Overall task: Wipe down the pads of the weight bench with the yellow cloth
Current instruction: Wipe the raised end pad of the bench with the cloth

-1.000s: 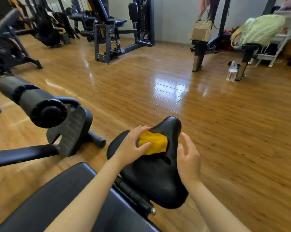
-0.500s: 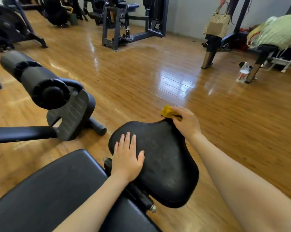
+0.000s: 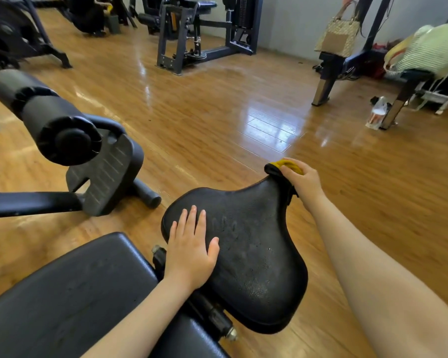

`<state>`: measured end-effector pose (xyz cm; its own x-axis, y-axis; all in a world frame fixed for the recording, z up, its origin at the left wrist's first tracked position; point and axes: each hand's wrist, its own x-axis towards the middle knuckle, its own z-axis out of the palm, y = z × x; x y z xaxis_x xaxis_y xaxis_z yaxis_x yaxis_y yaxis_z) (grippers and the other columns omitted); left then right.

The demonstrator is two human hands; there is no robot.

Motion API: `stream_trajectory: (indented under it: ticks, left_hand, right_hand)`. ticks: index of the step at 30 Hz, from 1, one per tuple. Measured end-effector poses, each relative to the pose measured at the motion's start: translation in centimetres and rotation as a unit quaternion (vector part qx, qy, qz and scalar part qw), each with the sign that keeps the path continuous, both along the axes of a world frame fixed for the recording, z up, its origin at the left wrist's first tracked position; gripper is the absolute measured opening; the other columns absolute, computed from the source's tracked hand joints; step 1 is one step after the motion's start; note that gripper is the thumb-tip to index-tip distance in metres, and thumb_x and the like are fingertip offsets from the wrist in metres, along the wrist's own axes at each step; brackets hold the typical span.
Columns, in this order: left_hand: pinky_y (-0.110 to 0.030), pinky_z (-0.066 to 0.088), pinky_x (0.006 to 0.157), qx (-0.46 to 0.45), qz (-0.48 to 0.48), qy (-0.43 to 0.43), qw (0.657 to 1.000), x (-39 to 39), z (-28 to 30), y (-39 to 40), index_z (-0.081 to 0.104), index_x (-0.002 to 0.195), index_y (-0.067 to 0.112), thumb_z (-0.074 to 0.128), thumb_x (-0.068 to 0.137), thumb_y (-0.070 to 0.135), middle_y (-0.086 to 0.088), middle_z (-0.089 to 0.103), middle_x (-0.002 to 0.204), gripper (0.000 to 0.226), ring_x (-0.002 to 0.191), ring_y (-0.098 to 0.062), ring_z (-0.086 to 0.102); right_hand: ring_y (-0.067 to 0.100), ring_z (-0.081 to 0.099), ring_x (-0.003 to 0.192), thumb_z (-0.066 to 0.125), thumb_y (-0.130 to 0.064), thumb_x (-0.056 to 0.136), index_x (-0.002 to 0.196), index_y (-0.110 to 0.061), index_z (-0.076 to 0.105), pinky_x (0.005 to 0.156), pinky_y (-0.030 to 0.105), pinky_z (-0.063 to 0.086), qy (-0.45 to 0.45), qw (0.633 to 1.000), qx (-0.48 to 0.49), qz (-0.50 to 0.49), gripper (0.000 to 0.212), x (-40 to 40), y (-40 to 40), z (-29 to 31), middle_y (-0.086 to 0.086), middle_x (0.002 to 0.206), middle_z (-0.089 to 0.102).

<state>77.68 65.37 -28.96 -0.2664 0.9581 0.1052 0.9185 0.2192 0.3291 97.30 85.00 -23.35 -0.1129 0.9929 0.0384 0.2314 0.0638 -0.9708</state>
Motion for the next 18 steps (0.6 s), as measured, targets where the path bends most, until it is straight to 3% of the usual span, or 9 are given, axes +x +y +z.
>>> stream_trajectory:
  ticks: [2, 5, 9, 12, 14, 15, 18]
  left_hand:
    - [-0.036, -0.003, 0.114, -0.005, 0.001, 0.006, 1.000, 0.0, 0.1, 0.1, 0.007, 0.147, 0.017, 0.000, 0.074, 0.056, -0.004, 0.000, 0.156, 0.083, 0.143, -0.019, -0.006]
    - [-0.035, -0.005, 0.113, -0.011, 0.003, 0.010, 1.000, -0.1, 0.2, -0.1, 0.006, 0.147, 0.018, -0.001, 0.074, 0.056, -0.003, 0.000, 0.156, 0.083, 0.143, -0.019, -0.007]
    - [-0.036, -0.003, 0.114, -0.006, 0.003, 0.007, 1.000, -0.2, 0.1, -0.2, 0.008, 0.147, 0.017, 0.000, 0.075, 0.056, -0.004, 0.001, 0.156, 0.083, 0.143, -0.020, -0.005]
    - [-0.036, -0.003, 0.114, -0.003, 0.004, 0.009, 1.000, -0.3, 0.2, -0.3, 0.008, 0.147, 0.018, -0.001, 0.074, 0.057, -0.004, 0.001, 0.156, 0.083, 0.143, -0.020, -0.005]
    - [-0.035, -0.003, 0.113, -0.001, 0.004, 0.010, 1.000, -0.3, 0.2, -0.1, 0.008, 0.147, 0.018, -0.002, 0.073, 0.057, -0.004, 0.001, 0.156, 0.084, 0.143, -0.020, -0.005]
    - [-0.035, -0.004, 0.113, -0.003, 0.002, 0.011, 1.000, -0.2, 0.2, -0.1, 0.007, 0.147, 0.018, -0.002, 0.073, 0.057, -0.004, 0.001, 0.156, 0.084, 0.143, -0.020, -0.005]
    - [-0.035, -0.004, 0.113, -0.001, 0.002, 0.013, 1.000, -0.2, 0.0, 0.1, 0.007, 0.147, 0.017, -0.002, 0.074, 0.057, -0.004, 0.001, 0.156, 0.084, 0.143, -0.020, -0.006]
  right_hand:
    - [0.006, 0.058, 0.078, 0.063, -0.010, 0.082, 0.091, -0.018, 0.067, 0.073, 0.019, 0.045, 0.038, 0.998, 0.010, -0.053, 0.013, -0.6, -0.3, -0.6, -0.008, 0.083, 0.065]
    - [0.011, 0.058, 0.077, 0.062, -0.006, 0.082, 0.092, -0.009, 0.067, 0.074, 0.020, 0.046, 0.083, 0.984, 0.006, -0.155, 0.012, -1.0, -0.3, -2.2, 0.002, 0.085, 0.065]
    - [0.018, 0.056, 0.077, 0.061, -0.008, 0.083, 0.093, -0.007, 0.066, 0.070, 0.027, 0.045, 0.099, 0.962, -0.103, -0.232, 0.011, 0.2, -1.7, -5.3, 0.006, 0.084, 0.064]
    - [0.017, 0.056, 0.070, 0.057, -0.010, 0.088, 0.088, -0.013, 0.061, 0.062, 0.029, 0.047, 0.281, 0.913, -0.179, -0.236, 0.005, 0.5, -2.8, -6.3, 0.002, 0.077, 0.059]
    - [0.015, 0.055, 0.071, 0.054, -0.017, 0.091, 0.105, -0.014, 0.059, 0.064, 0.029, 0.047, 0.337, 0.892, -0.163, -0.252, 0.015, 0.5, -1.9, -5.1, 0.000, 0.081, 0.058]
    - [0.014, 0.055, 0.072, 0.052, -0.020, 0.092, 0.111, -0.016, 0.058, 0.065, 0.028, 0.046, 0.317, 0.908, -0.150, -0.229, 0.020, 0.4, -1.1, -4.0, -0.002, 0.082, 0.058]
    - [0.013, 0.052, 0.077, 0.053, -0.024, 0.091, 0.104, -0.016, 0.064, 0.062, 0.026, 0.042, 0.112, 0.984, -0.109, -0.082, 0.018, 0.1, 0.0, -1.4, -0.003, 0.086, 0.059]
